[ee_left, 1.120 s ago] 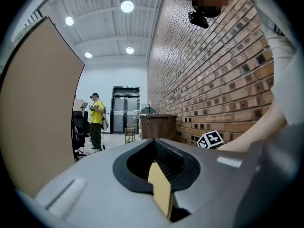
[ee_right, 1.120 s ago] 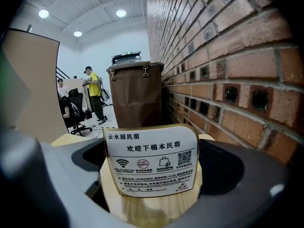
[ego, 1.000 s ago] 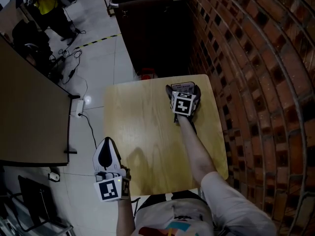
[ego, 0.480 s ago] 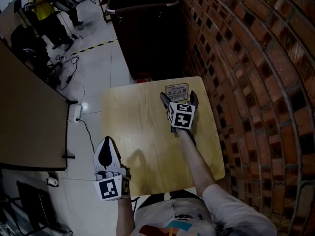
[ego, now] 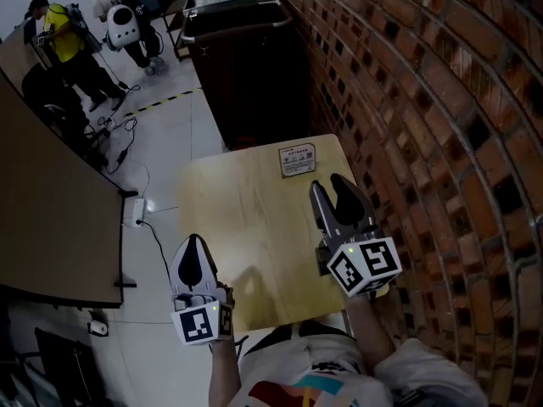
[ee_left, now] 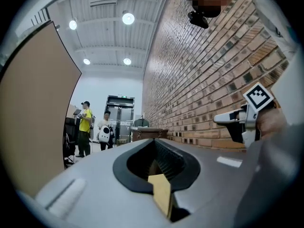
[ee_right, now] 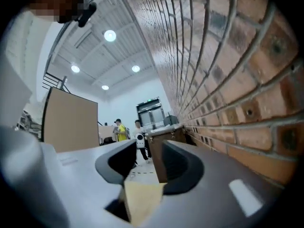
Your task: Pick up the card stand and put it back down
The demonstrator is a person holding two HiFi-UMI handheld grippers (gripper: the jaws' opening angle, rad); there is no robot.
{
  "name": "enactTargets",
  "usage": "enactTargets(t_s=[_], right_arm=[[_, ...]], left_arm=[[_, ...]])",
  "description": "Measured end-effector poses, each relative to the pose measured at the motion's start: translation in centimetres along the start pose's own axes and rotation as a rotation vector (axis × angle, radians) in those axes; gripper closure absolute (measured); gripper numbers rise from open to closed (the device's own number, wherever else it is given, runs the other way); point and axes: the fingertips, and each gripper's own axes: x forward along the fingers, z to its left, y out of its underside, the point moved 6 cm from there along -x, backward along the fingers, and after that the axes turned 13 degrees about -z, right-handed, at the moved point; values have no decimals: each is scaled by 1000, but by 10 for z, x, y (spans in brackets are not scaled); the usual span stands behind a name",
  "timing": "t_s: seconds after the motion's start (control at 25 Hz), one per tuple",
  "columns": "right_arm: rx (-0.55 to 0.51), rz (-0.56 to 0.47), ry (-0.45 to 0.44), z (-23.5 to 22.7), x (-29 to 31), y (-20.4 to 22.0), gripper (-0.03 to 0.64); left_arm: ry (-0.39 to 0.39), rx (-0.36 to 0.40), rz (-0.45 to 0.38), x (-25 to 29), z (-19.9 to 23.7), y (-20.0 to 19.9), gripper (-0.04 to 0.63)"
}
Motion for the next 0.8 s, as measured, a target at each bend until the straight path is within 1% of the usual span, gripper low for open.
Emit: enactTargets(t_s=[0.04,0.08,0.16,0.24,0.44,0.56,0.64,0.72,0.8], right_arm=[[3,-20,-44,7,-10,-8,532],[-1,-28,-81,13,-18,-14,613],[-25,-13,-125,24,-32,-17,612],[-35,13,-139,31,-42,-14,612],[6,31,-143,40,-54,-10,612],[-4,24,-133,40,-55,-13,612],[-29,27,-130,41,-55,-13,612],[-47,31,-131,42,-56,-13,612],[-38,28,-135,44,-56,-14,612]], left_arm=[[3,-2,-13,-1,-2,-4,591],[8,-5,-24,-3,-4,-7,591],[17,-12,-44,-4,-9,-15,591],[23,-27,-67,-5,-11,-24,591],[47,-25,-130,-6,-15,-49,591],[46,-31,-144,-8,-14,-55,591],[40,-46,-154,-10,-13,-58,591],[42,-42,-162,-12,-14,-61,591],[46,-34,-163,-14,-14,-62,591]])
